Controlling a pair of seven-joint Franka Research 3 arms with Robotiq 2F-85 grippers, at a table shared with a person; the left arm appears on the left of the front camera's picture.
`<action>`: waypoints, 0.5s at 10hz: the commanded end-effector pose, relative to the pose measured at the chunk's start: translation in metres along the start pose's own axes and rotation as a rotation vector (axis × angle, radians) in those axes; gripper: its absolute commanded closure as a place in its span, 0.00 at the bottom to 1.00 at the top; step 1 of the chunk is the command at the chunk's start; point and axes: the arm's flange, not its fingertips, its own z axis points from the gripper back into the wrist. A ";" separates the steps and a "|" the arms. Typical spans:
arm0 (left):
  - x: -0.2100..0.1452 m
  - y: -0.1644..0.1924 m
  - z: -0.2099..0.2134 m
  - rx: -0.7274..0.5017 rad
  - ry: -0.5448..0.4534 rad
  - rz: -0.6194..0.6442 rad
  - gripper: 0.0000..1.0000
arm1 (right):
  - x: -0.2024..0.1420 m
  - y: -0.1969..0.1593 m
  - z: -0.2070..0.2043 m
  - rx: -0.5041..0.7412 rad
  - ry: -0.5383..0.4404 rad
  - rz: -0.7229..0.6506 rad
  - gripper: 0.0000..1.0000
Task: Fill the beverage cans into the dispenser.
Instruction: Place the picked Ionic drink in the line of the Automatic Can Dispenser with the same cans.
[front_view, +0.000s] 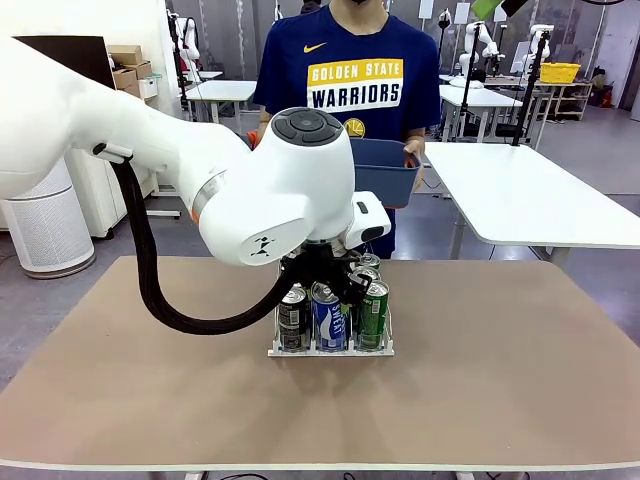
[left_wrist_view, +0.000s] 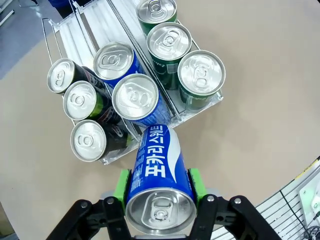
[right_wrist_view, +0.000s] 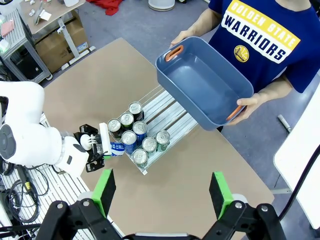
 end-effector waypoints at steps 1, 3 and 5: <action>0.020 0.001 -0.009 0.018 -0.025 0.007 0.42 | -0.001 0.000 -0.001 0.000 -0.001 -0.001 0.00; 0.028 0.005 -0.019 -0.014 -0.026 0.015 0.42 | -0.001 0.000 -0.001 0.000 -0.001 -0.001 0.00; 0.034 0.007 -0.030 -0.010 -0.027 0.028 0.42 | -0.001 0.000 -0.001 0.000 -0.001 -0.001 0.00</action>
